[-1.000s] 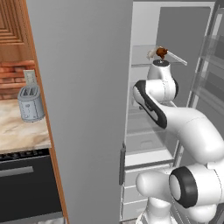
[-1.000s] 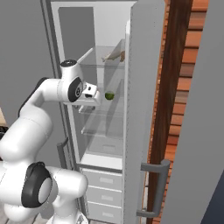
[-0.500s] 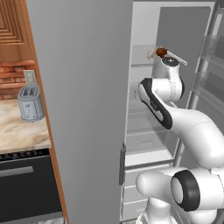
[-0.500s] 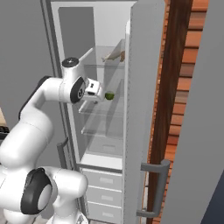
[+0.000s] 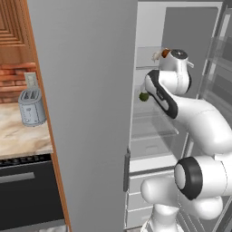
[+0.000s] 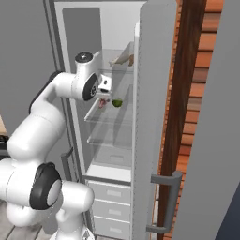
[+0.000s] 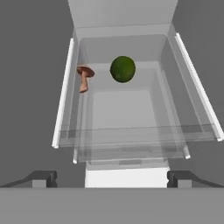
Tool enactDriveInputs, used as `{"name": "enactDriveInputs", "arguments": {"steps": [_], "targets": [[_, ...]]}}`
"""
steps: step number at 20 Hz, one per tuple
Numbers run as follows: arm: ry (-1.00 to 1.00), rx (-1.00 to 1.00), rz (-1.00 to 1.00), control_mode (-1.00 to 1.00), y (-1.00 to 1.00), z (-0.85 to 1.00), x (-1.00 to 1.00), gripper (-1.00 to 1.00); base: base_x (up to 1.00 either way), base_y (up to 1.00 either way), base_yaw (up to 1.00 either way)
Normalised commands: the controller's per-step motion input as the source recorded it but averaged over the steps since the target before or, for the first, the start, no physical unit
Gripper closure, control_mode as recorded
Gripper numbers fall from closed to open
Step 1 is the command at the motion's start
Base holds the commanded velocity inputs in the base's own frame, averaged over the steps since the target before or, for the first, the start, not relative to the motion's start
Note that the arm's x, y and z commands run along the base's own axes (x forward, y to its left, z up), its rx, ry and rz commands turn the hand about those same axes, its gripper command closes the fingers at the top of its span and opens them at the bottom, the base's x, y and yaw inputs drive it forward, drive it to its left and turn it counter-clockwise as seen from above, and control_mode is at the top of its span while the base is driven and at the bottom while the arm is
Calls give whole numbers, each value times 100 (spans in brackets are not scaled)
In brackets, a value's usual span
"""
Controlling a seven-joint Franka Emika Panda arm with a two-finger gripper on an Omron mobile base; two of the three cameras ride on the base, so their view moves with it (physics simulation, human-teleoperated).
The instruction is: Gather the mushroom and lime from the fridge and place them on a tray on the dining counter. Then gather the chicken drumstick and fish from the fridge and place them on the other tray.
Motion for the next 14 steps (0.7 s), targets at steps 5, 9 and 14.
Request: {"name": "enactDriveInputs", "arguments": {"steps": [5,9,14], "targets": [[-2,6,0,-100,-14,-50,-2,-100,0,0,0],[-8,10,0,-100,-17,-45,0,-100,0,0,0],[-10,5,0,-100,0,-6,6,-100,0,0,0]]}}
